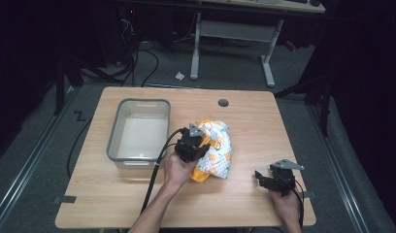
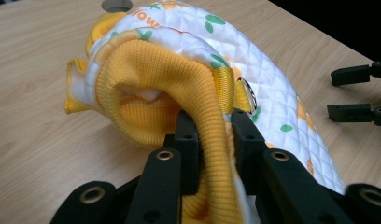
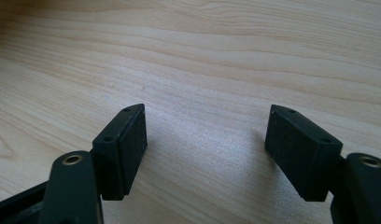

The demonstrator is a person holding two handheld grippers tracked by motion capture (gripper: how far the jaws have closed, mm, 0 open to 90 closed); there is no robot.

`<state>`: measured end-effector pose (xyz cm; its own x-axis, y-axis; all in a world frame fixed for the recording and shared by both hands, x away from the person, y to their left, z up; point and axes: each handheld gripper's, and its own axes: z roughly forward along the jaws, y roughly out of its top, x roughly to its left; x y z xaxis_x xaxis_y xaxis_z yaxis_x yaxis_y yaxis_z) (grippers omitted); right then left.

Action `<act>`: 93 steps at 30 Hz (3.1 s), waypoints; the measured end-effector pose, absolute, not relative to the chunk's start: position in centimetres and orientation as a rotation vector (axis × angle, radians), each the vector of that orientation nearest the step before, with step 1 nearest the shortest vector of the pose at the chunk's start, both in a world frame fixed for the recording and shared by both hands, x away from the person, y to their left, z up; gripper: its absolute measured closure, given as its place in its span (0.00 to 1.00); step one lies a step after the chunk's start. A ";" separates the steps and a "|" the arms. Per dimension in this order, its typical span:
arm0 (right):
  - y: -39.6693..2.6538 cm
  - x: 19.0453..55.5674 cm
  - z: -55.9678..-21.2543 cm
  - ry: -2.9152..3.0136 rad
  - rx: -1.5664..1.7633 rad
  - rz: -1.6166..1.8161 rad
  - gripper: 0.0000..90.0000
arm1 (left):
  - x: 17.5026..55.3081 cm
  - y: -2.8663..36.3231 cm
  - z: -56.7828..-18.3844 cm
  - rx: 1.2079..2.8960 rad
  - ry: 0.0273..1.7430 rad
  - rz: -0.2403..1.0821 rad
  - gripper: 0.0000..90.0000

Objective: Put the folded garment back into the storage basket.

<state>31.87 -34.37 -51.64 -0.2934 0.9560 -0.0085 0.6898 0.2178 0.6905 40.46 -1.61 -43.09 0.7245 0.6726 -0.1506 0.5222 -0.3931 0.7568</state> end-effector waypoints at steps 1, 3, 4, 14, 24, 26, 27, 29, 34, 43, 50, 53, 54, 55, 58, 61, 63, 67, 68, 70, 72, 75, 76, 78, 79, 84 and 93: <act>-34.4 31.9 -51.6 2.063 1.519 0.819 0.33 | 40.5 -1.4 -42.9 2.084 0.901 0.230 0.84; -34.4 31.9 -51.6 2.063 1.519 0.819 0.33 | 40.5 -1.3 -42.6 2.083 0.899 0.234 0.84; -34.4 31.9 -51.6 2.063 1.519 0.819 0.33 | 40.5 -0.8 -42.3 2.065 0.899 0.228 0.84; -34.4 31.9 -51.6 2.063 1.519 0.819 0.33 | 40.7 1.1 -41.2 2.024 0.914 0.207 0.84; -34.4 31.9 -51.6 2.063 1.519 0.819 0.33 | 40.8 2.8 -39.9 1.987 0.910 0.204 0.84; -34.4 31.9 -51.6 2.063 1.519 0.819 0.33 | 40.9 3.2 -39.8 1.980 0.914 0.204 0.84; -34.4 31.9 -51.6 2.063 1.519 0.819 0.33 | 40.9 3.5 -39.7 1.973 0.916 0.199 0.84; -34.4 31.9 -51.6 2.063 1.519 0.819 0.33 | 41.0 3.8 -39.6 1.962 0.919 0.191 0.84; -34.4 31.9 -51.6 2.063 1.519 0.819 0.33 | 41.1 4.5 -39.3 1.953 0.923 0.198 0.84; -34.4 31.9 -51.6 2.063 1.519 0.818 0.33 | 41.2 6.3 -38.3 1.924 0.937 0.225 0.84; -34.4 31.9 -51.6 2.063 1.519 0.819 0.33 | 41.4 7.5 -38.0 1.902 0.958 0.227 0.84; -34.4 31.9 -51.6 2.063 1.519 0.819 0.33 | 41.5 8.0 -37.9 1.901 0.962 0.237 0.84; -34.4 31.9 -51.6 2.063 1.519 0.819 0.33 | 41.5 8.1 -37.9 1.901 0.965 0.238 0.84; -34.4 31.9 -51.6 2.063 1.519 0.819 0.33 | 41.6 8.2 -37.8 1.901 0.966 0.241 0.84; -34.4 31.9 -51.6 2.063 1.519 0.819 0.33 | 41.6 8.6 -37.5 1.902 0.968 0.254 0.84; -34.4 31.9 -51.6 2.063 1.519 0.819 0.33 | 41.6 9.0 -37.3 1.897 0.973 0.261 0.84; -34.4 31.9 -51.6 2.063 1.519 0.819 0.33 | 41.6 9.6 -37.1 1.891 0.979 0.276 0.84; -34.4 31.9 -51.6 2.062 1.519 0.819 0.33 | 41.8 10.4 -37.0 1.887 0.991 0.286 0.84; -34.4 31.9 -51.6 2.063 1.519 0.819 0.33 | 41.8 10.5 -37.0 1.885 0.995 0.287 0.84; -34.4 31.9 -51.6 2.063 1.519 0.819 0.33 | 41.8 10.9 -36.9 1.885 1.000 0.289 0.84; -34.4 31.9 -51.6 2.063 1.519 0.819 0.33 | 41.8 11.0 -36.9 1.885 1.001 0.294 0.84; -34.4 31.9 -51.6 2.063 1.519 0.819 0.33 | 41.8 11.7 -36.9 1.881 1.009 0.303 0.84; -34.4 31.9 -51.6 2.063 1.519 0.819 0.33 | 41.8 11.7 -36.9 1.881 1.009 0.303 0.84; -34.4 31.9 -51.6 2.063 1.519 0.819 0.33 | 41.9 12.2 -36.9 1.881 1.021 0.308 0.84; -34.4 31.9 -51.6 2.063 1.519 0.819 0.33 | 41.9 12.2 -36.9 1.881 1.021 0.308 0.84; -34.4 31.9 -51.6 2.063 1.519 0.819 0.33 | 41.9 13.3 -36.8 1.871 1.040 0.323 0.84; -34.4 31.9 -51.6 2.061 1.520 0.818 0.33 | 42.0 15.0 -37.3 1.855 1.080 0.333 0.84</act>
<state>31.86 -34.36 -51.64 -0.2922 0.9563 -0.0085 0.6901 0.2170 0.6904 42.02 15.03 -37.31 0.5759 0.7915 -0.2048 0.5386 -0.1789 0.8234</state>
